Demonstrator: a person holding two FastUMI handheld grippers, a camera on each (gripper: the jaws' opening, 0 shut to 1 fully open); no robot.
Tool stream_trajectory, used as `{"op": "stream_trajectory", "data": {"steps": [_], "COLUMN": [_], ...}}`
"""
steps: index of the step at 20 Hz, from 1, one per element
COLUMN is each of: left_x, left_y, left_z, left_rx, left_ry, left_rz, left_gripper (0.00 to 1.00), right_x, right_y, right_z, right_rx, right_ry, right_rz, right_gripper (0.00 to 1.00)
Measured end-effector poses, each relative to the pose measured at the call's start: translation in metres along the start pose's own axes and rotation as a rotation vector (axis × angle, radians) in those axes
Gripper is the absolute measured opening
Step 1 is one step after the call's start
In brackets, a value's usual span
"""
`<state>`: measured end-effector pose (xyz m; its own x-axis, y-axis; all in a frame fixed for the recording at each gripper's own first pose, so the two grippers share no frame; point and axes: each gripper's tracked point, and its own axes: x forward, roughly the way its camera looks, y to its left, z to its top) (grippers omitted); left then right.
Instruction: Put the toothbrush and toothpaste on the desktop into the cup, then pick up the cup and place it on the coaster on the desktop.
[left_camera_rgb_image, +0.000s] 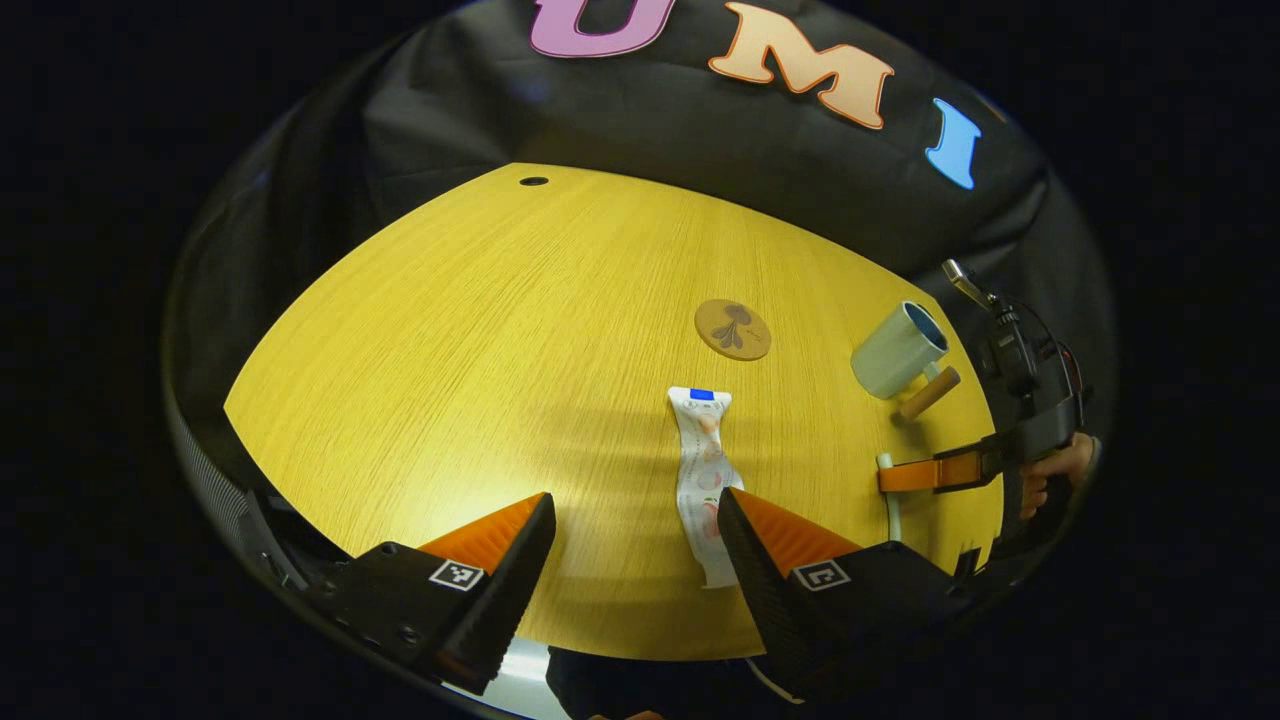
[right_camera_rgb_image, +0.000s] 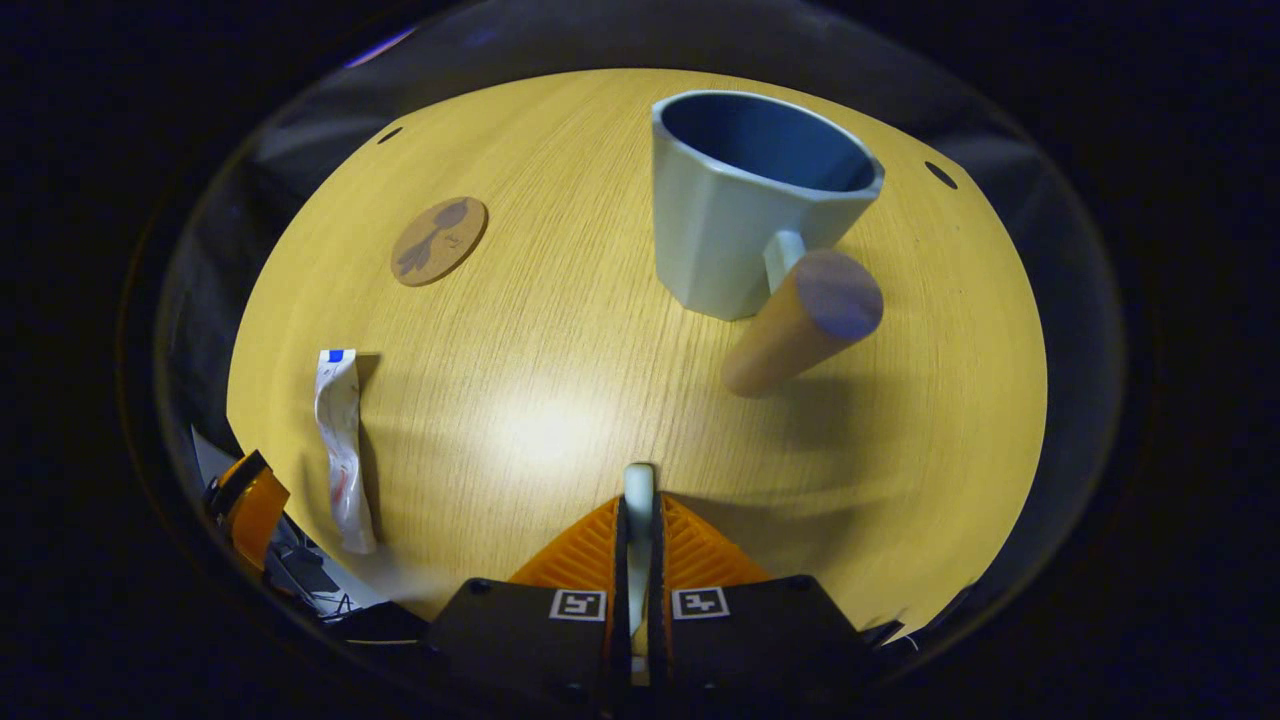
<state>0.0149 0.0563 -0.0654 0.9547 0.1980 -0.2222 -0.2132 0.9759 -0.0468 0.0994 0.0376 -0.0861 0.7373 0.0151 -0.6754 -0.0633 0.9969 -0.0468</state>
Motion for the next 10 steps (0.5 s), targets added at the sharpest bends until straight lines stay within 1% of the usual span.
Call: {"op": "stream_trajectory", "data": {"steps": [1, 4, 10], "left_x": [0.002, 0.009, 0.027], "left_y": [-0.002, -0.012, -0.031], "left_z": [0.000, -0.004, 0.006], "left_rx": [0.001, -0.005, 0.020], "left_ry": [0.011, 0.090, 0.177], "left_rz": [-0.005, -0.029, -0.024], "left_gripper": [0.95, 0.95, 0.95], "right_x": [0.000, 0.000, -0.005], "right_y": [0.000, 0.000, 0.000], "right_z": [-0.001, -0.001, 0.001], "right_rx": [0.004, 0.010, 0.083], "right_ry": [-0.003, -0.023, -0.072], "right_rz": [-0.002, -0.009, 0.008], "right_gripper": [0.07, 0.07, 0.07]}}
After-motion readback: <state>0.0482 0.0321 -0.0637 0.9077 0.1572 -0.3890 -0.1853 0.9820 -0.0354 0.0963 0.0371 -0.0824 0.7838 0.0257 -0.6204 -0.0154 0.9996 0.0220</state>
